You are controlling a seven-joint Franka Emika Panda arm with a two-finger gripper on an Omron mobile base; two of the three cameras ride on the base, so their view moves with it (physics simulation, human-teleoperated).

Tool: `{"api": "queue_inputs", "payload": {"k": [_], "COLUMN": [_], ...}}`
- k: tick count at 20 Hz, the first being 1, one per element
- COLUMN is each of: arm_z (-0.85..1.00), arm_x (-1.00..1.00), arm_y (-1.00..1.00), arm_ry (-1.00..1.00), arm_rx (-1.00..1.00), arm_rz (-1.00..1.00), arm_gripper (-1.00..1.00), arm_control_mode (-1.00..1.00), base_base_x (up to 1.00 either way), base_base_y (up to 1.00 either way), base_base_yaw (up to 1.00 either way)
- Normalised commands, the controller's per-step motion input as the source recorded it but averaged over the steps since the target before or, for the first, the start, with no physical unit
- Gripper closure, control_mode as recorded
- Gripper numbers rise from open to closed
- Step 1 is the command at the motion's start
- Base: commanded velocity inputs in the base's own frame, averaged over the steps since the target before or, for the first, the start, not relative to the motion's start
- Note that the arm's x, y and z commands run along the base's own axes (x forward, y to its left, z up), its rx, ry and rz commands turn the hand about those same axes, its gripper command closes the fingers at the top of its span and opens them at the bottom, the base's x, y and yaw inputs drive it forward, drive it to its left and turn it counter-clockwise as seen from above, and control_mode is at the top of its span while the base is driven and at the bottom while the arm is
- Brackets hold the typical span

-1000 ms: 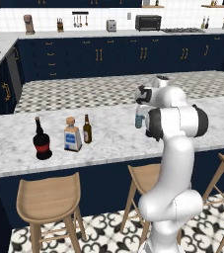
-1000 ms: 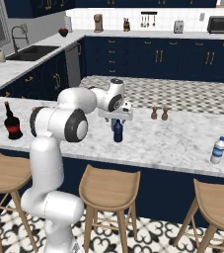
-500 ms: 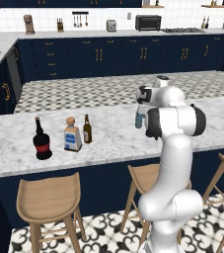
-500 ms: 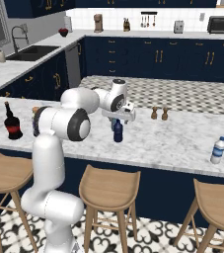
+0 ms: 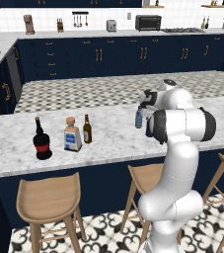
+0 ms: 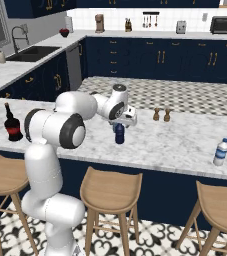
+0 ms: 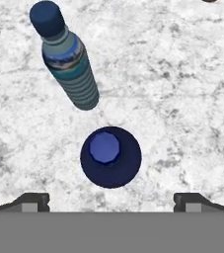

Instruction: Move the plastic bottles in the middle to the plastics group, and the glass bottles in the middle to the glass group.

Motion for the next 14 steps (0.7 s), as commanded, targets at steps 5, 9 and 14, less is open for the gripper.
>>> {"api": "queue_inputs", "payload": {"k": [5,9,14], "arm_z": [-0.21,-0.04,0.00], "arm_x": [0.10,0.11,0.11], "arm_y": [0.00,0.00,0.00], "arm_ry": [-0.13,-0.06,0.00], "arm_rx": [0.00,0.00,0.00], "arm_rz": [0.00,0.00,0.00], "arm_gripper": [-1.00,-1.00,-1.00], "arm_control_mode": [-1.00,-1.00,-1.00], "base_base_x": [0.00,0.00,0.00], "base_base_y": [0.00,0.00,0.00], "base_base_yaw": [0.00,0.00,0.00]}}
